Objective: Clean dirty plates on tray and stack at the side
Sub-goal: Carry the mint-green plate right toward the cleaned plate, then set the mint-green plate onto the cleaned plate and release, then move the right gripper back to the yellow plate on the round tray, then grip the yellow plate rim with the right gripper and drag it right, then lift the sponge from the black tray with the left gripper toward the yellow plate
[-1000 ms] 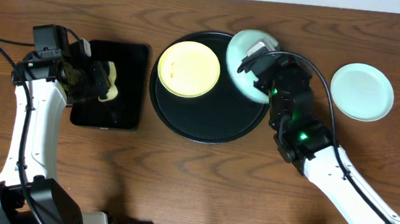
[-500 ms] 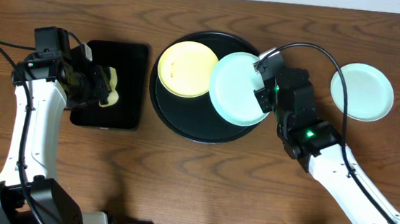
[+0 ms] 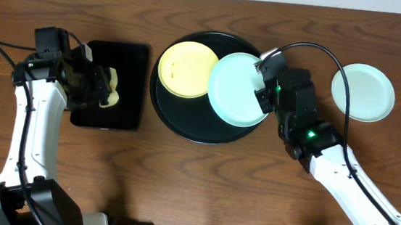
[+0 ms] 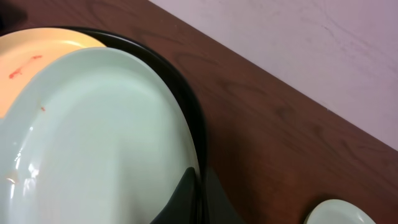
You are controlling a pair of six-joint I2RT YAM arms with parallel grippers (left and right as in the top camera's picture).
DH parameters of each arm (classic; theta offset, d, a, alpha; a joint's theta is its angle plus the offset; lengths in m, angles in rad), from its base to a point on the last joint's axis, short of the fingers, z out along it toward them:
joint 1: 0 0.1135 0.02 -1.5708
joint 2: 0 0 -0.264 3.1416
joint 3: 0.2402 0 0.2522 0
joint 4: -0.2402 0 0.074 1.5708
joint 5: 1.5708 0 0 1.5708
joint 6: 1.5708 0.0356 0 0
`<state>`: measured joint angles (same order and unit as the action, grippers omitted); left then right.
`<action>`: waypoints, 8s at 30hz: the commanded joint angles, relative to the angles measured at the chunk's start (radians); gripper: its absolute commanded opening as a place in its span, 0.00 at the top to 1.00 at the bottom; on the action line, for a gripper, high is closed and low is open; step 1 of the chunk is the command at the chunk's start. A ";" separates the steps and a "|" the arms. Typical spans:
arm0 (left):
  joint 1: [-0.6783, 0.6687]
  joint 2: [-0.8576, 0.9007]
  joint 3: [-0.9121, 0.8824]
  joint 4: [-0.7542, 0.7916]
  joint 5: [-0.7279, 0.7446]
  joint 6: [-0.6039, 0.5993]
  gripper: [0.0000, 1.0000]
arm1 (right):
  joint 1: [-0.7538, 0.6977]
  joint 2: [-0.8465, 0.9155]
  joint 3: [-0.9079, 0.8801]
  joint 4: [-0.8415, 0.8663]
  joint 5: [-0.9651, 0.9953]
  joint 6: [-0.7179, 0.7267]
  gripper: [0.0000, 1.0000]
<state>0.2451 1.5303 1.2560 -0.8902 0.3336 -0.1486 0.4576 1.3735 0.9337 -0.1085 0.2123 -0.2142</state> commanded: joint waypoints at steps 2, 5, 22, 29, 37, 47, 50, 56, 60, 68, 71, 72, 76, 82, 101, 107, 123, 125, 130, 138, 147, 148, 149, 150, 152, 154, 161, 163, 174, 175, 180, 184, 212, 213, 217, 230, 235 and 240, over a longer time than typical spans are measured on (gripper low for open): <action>0.000 0.002 -0.005 -0.002 -0.011 0.018 0.92 | -0.008 -0.011 0.002 0.005 -0.006 0.022 0.99; 0.000 0.002 -0.005 -0.002 -0.026 0.018 0.92 | -0.008 -0.018 0.002 0.029 0.013 -0.005 0.99; 0.000 0.002 -0.009 -0.003 -0.040 0.018 0.92 | -0.353 -0.077 0.002 0.158 0.333 0.069 0.99; 0.000 0.002 -0.009 -0.003 -0.039 0.018 0.92 | -0.686 -0.044 0.002 0.033 0.069 0.269 0.99; 0.000 0.002 -0.009 -0.003 -0.039 0.018 0.92 | -0.912 0.161 0.002 0.027 -0.100 0.360 0.99; 0.000 0.002 -0.009 -0.008 -0.040 0.018 0.92 | -0.939 0.337 0.002 0.156 -0.219 0.359 0.87; 0.000 0.002 -0.009 -0.011 -0.040 0.018 0.92 | -0.939 0.336 0.002 0.200 -0.217 0.358 0.67; 0.000 0.002 -0.009 -0.010 -0.040 0.018 0.92 | -0.921 0.272 0.002 0.229 -0.489 0.356 0.41; 0.000 0.002 -0.009 -0.010 -0.040 0.018 0.92 | -0.852 0.219 0.002 0.219 -0.642 0.356 0.42; 0.000 0.002 -0.009 -0.010 -0.040 0.018 0.92 | -0.513 0.211 0.002 0.119 -0.611 0.293 0.43; 0.000 0.002 -0.009 -0.011 -0.040 0.018 0.92 | -0.352 0.238 0.002 0.120 -0.549 0.249 0.36; 0.000 0.002 -0.009 -0.011 -0.040 0.018 0.92 | -0.302 0.247 0.002 0.120 -0.550 0.225 0.31; 0.000 0.002 -0.009 -0.016 -0.040 0.018 0.92 | -0.123 0.290 0.002 0.156 -0.520 0.180 0.13; 0.000 0.002 -0.009 -0.018 -0.040 0.018 0.92 | 0.020 0.412 0.002 0.313 -0.287 0.344 0.31; 0.000 0.002 -0.009 -0.018 -0.040 0.018 0.92 | 0.074 0.700 0.138 0.539 -0.280 0.438 0.44; 0.000 0.002 -0.009 -0.018 -0.040 0.018 0.93 | 0.073 0.692 0.159 0.502 -0.322 0.447 0.45; 0.001 0.083 -0.009 -0.018 -0.040 0.025 0.92 | 0.007 0.512 0.179 0.027 -0.316 0.438 0.45; 0.000 0.083 -0.009 -0.010 -0.040 0.025 0.92 | -0.013 0.462 0.213 -0.057 -0.348 0.438 0.48; 0.000 0.083 -0.009 -0.004 -0.039 0.021 0.92 | -0.034 0.448 0.346 -0.192 -0.386 0.438 0.48; 0.000 0.083 -0.009 -0.026 -0.040 0.021 0.92 | -0.010 0.587 0.431 -0.119 -0.347 0.537 0.53; 0.000 0.083 -0.009 -0.025 -0.040 0.021 0.92 | 0.017 0.799 0.431 0.076 -0.302 0.527 0.55; 0.000 0.083 -0.009 -0.025 -0.040 0.021 0.92 | 0.019 0.813 0.431 0.091 -0.303 0.528 0.55; 0.000 0.083 -0.009 -0.025 -0.040 0.021 0.92 | 0.021 0.826 0.431 0.099 -0.303 0.528 0.55; 0.000 0.083 -0.009 -0.025 -0.040 0.021 0.92 | 0.023 0.831 0.431 0.099 -0.303 0.528 0.56; 0.000 0.083 -0.009 -0.025 -0.040 0.021 0.92 | 0.028 0.832 0.431 0.097 -0.297 0.527 0.64; 0.000 0.083 -0.009 -0.025 -0.040 0.021 0.92 | 0.028 0.818 0.431 0.098 -0.286 0.522 0.74; 0.000 0.083 -0.009 -0.023 -0.040 0.022 0.92 | 0.015 0.658 0.431 0.020 -0.204 0.426 0.99; 0.000 0.083 -0.009 -0.021 -0.040 0.022 0.92 | 0.015 0.599 0.431 -0.047 -0.131 0.391 0.99; 0.000 0.083 -0.009 -0.009 -0.040 0.022 0.92 | -0.005 0.465 0.407 -0.430 0.090 0.325 0.99; 0.000 0.083 -0.009 -0.003 -0.040 0.023 0.92 | -0.006 0.470 0.396 -0.421 0.090 0.325 0.99; 0.000 0.083 -0.009 0.031 -0.040 0.044 0.92 | -0.006 0.472 0.379 -0.351 0.092 0.360 0.99; -0.013 0.083 -0.009 0.018 -0.040 0.044 0.92 | -0.008 0.472 0.379 -0.229 0.177 0.543 0.99; -0.041 0.083 -0.009 0.005 -0.040 0.044 0.92 | 0.012 0.474 0.245 -0.127 -0.068 0.358 0.39; -0.041 0.083 -0.009 0.005 -0.040 0.044 0.92 | 0.005 0.474 0.245 -0.132 -0.072 0.354 0.42; -0.041 0.083 -0.009 0.005 -0.040 0.044 0.92 | -0.031 0.485 0.243 -0.162 -0.120 0.335 0.52; -0.041 0.083 -0.009 0.000 -0.040 0.044 0.93 | -0.069 0.625 0.243 -0.119 -0.202 0.291 0.68; -0.041 0.083 -0.009 0.001 -0.040 0.044 0.92 | -0.068 0.591 0.245 -0.092 -0.153 0.286 0.99; -0.041 0.083 -0.009 0.002 -0.040 0.044 0.92 | -0.068 0.471 0.245 -0.056 -0.056 0.287 0.99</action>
<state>0.2058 1.6150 1.2522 -0.8864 0.3038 -0.1223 0.3969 1.9373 1.1713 -0.1757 0.0582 0.0860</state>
